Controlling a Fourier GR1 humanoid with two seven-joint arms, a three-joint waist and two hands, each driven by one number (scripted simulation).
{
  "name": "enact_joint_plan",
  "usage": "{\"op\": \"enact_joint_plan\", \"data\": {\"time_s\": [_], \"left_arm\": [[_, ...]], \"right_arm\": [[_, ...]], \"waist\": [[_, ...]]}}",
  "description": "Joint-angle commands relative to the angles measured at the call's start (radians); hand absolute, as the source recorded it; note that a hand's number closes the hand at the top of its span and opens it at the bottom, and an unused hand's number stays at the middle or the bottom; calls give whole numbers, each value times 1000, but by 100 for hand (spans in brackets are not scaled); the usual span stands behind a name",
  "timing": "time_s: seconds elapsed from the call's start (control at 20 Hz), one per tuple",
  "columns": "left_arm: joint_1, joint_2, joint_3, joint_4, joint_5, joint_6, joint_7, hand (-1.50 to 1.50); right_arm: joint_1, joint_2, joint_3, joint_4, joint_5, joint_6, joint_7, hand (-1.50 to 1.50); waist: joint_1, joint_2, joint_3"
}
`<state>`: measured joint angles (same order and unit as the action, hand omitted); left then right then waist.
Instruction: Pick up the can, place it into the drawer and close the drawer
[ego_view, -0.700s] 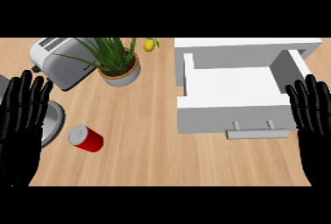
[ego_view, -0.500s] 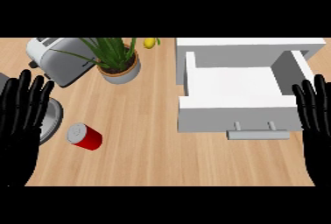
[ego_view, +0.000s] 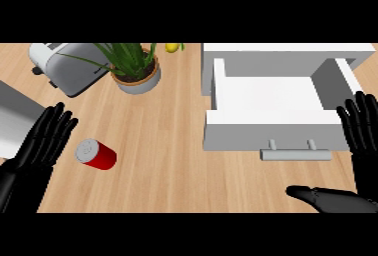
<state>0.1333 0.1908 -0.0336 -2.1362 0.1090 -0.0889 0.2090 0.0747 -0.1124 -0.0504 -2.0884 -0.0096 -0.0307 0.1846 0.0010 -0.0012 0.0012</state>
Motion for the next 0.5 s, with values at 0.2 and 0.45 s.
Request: {"op": "enact_joint_plan", "data": {"time_s": [0.2, 0.45], "left_arm": [[40, 19, 81, -134, 77, -31, 158, -150], [82, -12, 110, -108, 92, -47, 148, -150]], "right_arm": [[110, -17, -68, -19, -80, 81, -21, -150], [196, 43, -6, -34, 3, 70, -112, -150]], "waist": [[-2, 0, -1], [-1, 0, -1]]}}
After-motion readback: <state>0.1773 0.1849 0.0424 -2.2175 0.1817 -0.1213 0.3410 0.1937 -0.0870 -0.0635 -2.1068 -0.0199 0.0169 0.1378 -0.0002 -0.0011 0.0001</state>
